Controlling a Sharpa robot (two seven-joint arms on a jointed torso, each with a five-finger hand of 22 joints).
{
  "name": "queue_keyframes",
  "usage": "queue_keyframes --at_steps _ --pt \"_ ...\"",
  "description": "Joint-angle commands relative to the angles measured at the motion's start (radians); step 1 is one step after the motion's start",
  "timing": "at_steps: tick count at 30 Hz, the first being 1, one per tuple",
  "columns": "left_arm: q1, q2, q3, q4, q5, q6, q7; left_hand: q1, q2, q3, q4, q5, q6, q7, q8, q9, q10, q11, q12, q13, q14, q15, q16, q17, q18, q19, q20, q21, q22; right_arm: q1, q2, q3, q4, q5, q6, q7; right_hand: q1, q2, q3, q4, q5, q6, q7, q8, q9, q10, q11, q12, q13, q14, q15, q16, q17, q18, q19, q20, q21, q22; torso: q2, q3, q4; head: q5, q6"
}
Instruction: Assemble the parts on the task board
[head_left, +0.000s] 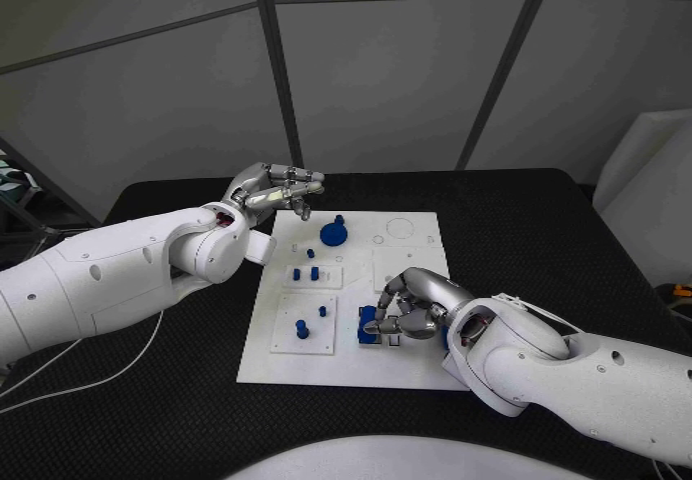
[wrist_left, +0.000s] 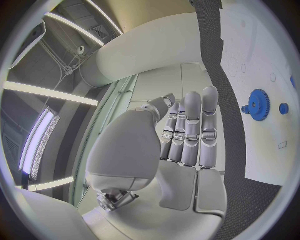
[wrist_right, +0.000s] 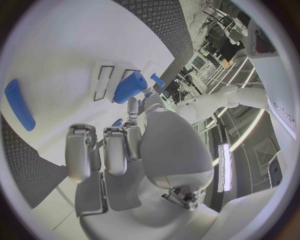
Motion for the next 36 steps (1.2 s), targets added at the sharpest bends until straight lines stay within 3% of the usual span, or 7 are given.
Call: queue_keyframes --at_steps 1,8,17,25,31,36 --pt "0.002 0.001 0.001 0.000 0.003 0.010 0.005 -0.007 0.000 -0.004 -0.001 -0.002 -0.008 0.000 -0.001 -0.001 -0.007 -0.003 0.007 0.001 -0.004 0.001 -0.005 -0.001 -0.002 -0.002 0.006 -0.005 -0.002 0.001 0.005 0.000 -0.001 -0.013 0.043 0.005 0.013 0.001 0.003 -0.008 -0.006 0.001 -0.009 0.006 0.002 0.013 -0.008 -0.001 0.073 0.081 -0.009 0.001 0.141 -0.016 0.039 -0.009 0.003 0.187 0.000 0.0000 0.0004 0.001 0.000" --pt "0.002 0.001 0.001 0.000 0.003 0.010 0.005 -0.007 0.000 -0.004 -0.001 -0.002 -0.008 0.000 -0.001 -0.001 -0.007 -0.003 0.007 0.001 -0.004 0.001 -0.005 -0.001 -0.002 -0.002 0.006 -0.005 -0.002 0.001 0.008 0.000 -0.005 -0.022 0.043 -0.004 0.017 0.001 0.005 -0.011 -0.008 0.004 -0.009 0.008 0.003 0.015 -0.009 0.003 0.076 0.082 -0.010 0.002 0.142 -0.016 0.040 -0.009 0.004 0.189 0.001 0.0002 -0.0008 0.003 -0.001" --pt "0.002 0.000 0.001 0.000 0.003 0.010 0.005 -0.007 0.000 -0.004 -0.001 -0.002 -0.008 0.000 -0.001 -0.001 -0.007 -0.003 0.007 0.001 -0.004 0.001 -0.005 -0.001 -0.002 -0.002 0.006 -0.005 -0.002 0.001 0.006 0.000 -0.023 -0.045 0.018 -0.036 0.023 0.020 0.015 -0.011 -0.001 0.015 -0.017 0.018 0.008 0.020 -0.015 0.011 0.083 0.083 -0.014 0.004 0.147 -0.018 0.045 -0.012 0.008 0.194 0.001 0.0003 -0.0006 0.002 -0.002" --pt "0.002 -0.001 0.001 0.000 0.003 0.010 0.003 -0.007 0.000 -0.004 -0.001 -0.002 -0.008 0.000 -0.001 -0.001 -0.007 -0.003 0.007 0.001 -0.004 0.001 -0.005 -0.001 -0.002 -0.002 0.006 -0.005 -0.002 0.001 0.001 0.000 -0.030 -0.057 0.034 -0.043 0.039 0.027 0.024 -0.019 0.001 0.013 -0.020 0.020 0.010 0.022 -0.018 0.014 0.087 0.083 -0.017 0.004 0.147 -0.018 0.045 -0.015 0.008 0.194 0.001 0.0007 -0.0010 0.003 -0.005" --pt "0.002 0.000 0.001 -0.001 0.003 0.011 0.002 -0.007 0.000 -0.004 -0.001 -0.002 -0.008 0.000 -0.001 -0.001 -0.007 -0.003 0.007 0.001 -0.004 0.001 -0.005 -0.001 -0.002 -0.002 0.006 -0.005 -0.002 0.001 0.003 0.000 -0.030 -0.053 0.084 -0.032 0.038 0.019 0.019 -0.020 -0.018 0.008 -0.017 0.018 0.010 0.020 -0.016 0.008 0.084 0.082 -0.016 0.002 0.143 -0.016 0.041 -0.016 0.004 0.191 0.001 0.0006 -0.0010 0.002 -0.005" --pt "0.002 0.000 0.001 -0.002 0.003 0.011 0.001 -0.006 0.000 -0.004 -0.002 -0.002 -0.009 0.001 -0.002 -0.001 -0.009 -0.002 0.008 0.001 -0.004 0.001 -0.004 -0.002 -0.002 -0.001 0.006 -0.007 -0.003 0.001 0.004 0.000 -0.032 -0.042 0.108 -0.021 0.015 -0.003 0.002 -0.010 -0.044 -0.002 -0.008 0.015 0.010 0.016 -0.009 0.001 0.080 0.081 -0.012 -0.002 0.137 -0.014 0.033 -0.013 -0.003 0.182 0.000 0.0004 -0.0006 0.002 -0.005"
